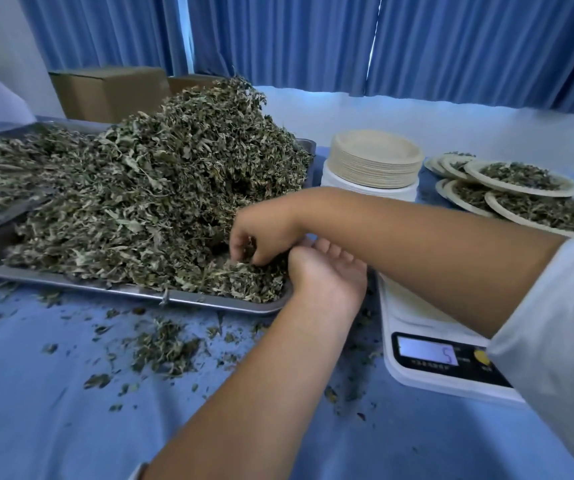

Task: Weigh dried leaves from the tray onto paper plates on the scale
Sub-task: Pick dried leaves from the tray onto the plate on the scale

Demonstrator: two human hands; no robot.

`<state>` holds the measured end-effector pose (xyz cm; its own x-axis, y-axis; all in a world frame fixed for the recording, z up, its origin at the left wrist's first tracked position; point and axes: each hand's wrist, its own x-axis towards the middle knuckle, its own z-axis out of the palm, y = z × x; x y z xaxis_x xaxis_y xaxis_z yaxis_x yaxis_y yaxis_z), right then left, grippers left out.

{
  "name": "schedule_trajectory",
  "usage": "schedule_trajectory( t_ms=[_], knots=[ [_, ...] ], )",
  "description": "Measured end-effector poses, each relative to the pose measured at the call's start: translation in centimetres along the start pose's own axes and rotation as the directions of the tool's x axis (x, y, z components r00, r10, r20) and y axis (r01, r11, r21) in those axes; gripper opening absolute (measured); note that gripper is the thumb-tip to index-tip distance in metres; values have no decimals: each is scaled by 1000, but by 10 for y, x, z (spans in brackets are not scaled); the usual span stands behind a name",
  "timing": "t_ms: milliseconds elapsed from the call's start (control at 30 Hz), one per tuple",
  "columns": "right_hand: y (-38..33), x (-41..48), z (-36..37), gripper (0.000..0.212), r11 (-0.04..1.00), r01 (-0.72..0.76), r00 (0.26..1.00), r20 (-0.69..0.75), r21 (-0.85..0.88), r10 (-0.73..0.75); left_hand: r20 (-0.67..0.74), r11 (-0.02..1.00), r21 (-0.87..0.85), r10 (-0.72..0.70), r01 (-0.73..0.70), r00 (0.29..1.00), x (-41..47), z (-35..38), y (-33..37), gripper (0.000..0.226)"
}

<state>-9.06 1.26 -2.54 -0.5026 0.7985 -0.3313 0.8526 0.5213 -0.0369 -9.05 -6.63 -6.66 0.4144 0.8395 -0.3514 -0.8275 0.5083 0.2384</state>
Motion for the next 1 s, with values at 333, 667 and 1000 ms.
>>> schedule_trajectory(
  t_ms=[333, 667, 1000],
  knots=[
    [1, -6, 6, 61, 995, -94, 991, 93, -29, 96, 35, 991, -119, -61, 64, 998, 1, -1, -2, 43],
    [4, -15, -2, 28, 996, -21, 991, -128, 88, 32, 52, 994, -63, -88, 92, 995, 9, -4, -1, 40],
    [27, -47, 5, 26, 962, 29, 851, -511, 272, 119, 32, 997, -2, -73, 74, 997, 12, -6, 0, 41]
  ],
)
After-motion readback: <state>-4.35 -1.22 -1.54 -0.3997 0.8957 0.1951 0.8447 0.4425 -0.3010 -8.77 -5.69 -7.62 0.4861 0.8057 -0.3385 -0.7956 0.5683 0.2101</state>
